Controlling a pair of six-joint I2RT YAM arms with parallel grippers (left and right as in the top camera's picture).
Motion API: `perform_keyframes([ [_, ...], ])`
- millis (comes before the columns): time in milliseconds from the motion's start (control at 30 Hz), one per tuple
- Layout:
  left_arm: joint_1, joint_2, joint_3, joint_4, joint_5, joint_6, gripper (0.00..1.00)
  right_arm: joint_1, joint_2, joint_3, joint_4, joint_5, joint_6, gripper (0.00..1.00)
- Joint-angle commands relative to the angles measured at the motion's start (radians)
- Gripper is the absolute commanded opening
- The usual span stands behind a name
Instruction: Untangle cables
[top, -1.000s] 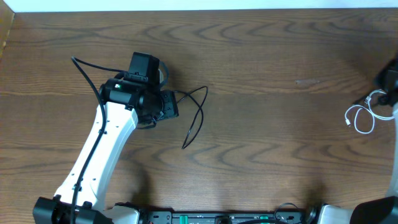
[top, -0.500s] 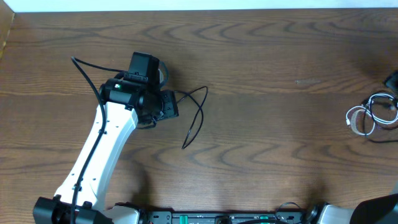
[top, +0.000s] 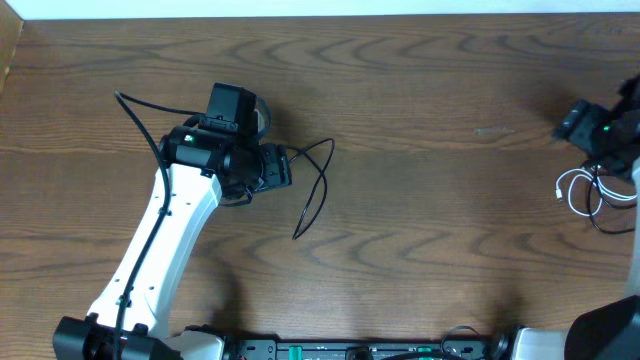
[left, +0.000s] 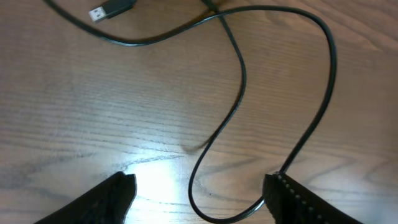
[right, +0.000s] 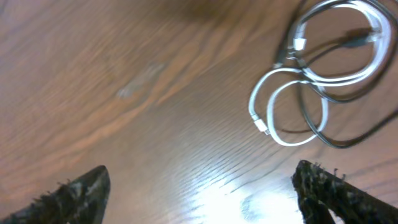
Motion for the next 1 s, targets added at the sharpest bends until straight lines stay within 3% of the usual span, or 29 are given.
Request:
perform_keyframes([
  [0, -0.009, -0.007, 0.006, 0.000, 0.032, 0.015, 0.75, 0.061, 0.001, 0.015, -0.008, -0.027, -0.076, 0.92],
  [267, -0.134, 0.028, 0.002, 0.005, 0.032, 0.055, 0.76, 0.126, 0.001, 0.015, -0.001, -0.027, -0.090, 0.92],
  [500, -0.256, 0.115, -0.020, 0.027, -0.181, 0.054, 0.74, 0.127, 0.001, 0.015, -0.013, -0.027, -0.091, 0.91],
  [567, -0.271, 0.145, -0.021, 0.036, -0.187, 0.053, 0.66, 0.127, 0.001, 0.015, -0.015, -0.027, -0.091, 0.91],
  [700, -0.310, 0.186, -0.021, 0.106, -0.151, 0.050, 0.08, 0.127, 0.001, 0.015, -0.015, -0.027, -0.091, 0.91],
  [967, -0.397, 0.158, 0.007, 0.464, 0.269, 0.022, 0.08, 0.127, 0.001, 0.015, -0.013, -0.026, -0.091, 0.91],
])
